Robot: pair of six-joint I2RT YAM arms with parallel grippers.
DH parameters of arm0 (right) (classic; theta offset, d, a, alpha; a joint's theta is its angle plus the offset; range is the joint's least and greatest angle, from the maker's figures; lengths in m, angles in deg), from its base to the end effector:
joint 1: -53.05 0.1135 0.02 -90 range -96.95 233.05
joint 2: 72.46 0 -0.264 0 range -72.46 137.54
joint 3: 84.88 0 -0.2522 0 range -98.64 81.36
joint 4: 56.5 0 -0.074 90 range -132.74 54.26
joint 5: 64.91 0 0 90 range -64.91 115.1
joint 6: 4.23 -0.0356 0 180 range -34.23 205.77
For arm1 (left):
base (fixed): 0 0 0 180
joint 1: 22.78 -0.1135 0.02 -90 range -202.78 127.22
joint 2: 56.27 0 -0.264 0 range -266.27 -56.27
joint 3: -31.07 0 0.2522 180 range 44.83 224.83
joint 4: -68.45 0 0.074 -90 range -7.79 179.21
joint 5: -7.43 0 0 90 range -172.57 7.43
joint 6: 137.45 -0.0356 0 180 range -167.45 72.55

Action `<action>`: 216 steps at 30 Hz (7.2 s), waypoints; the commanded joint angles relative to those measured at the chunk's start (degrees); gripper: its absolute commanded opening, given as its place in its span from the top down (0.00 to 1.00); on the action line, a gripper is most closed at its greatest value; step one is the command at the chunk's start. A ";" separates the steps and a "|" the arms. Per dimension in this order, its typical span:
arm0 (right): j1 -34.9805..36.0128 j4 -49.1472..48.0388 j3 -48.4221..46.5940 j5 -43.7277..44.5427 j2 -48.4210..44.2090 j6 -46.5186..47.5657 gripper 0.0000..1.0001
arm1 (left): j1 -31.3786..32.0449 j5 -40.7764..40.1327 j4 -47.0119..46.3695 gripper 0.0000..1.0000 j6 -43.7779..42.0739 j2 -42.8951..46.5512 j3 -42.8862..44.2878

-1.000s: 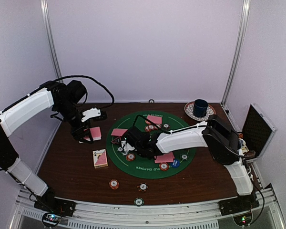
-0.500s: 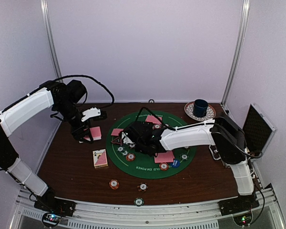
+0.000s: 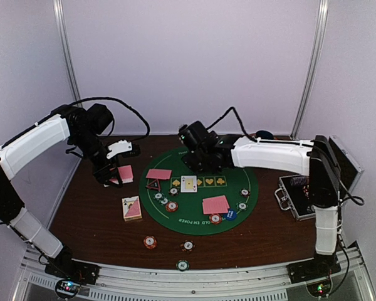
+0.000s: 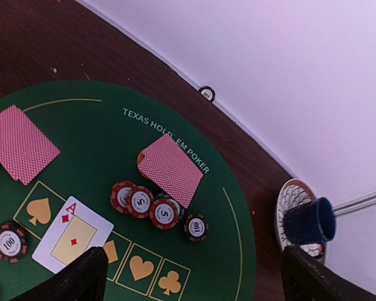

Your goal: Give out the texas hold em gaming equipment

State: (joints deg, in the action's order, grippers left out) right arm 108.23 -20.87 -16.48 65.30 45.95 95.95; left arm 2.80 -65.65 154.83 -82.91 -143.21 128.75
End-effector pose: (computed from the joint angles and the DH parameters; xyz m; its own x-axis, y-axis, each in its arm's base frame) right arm 0.2876 0.3733 0.2475 -0.3165 -0.6915 -0.6494 -0.4174 0.7163 -0.5592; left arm 0.2485 -0.1305 0.3194 -0.4343 0.8232 -0.3656 0.8964 0.4348 -0.0858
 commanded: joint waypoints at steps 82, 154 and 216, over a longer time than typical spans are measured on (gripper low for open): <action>-5.87 -18.95 -1.07 -86.24 2.73 -75.79 0.20 | -0.36 2.34 0.46 1.00 -0.21 0.19 2.87; -4.31 -33.37 -4.04 -94.93 5.96 -86.25 0.86 | -0.36 3.97 0.34 1.00 -0.04 0.42 3.27; 4.45 0.85 -0.76 3.44 13.26 21.42 0.96 | -0.36 2.74 0.73 1.00 0.07 0.72 2.94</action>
State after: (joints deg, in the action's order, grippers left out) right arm 111.83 -20.85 -17.47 69.91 58.58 118.59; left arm 2.76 -63.74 155.82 -82.89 -143.45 130.04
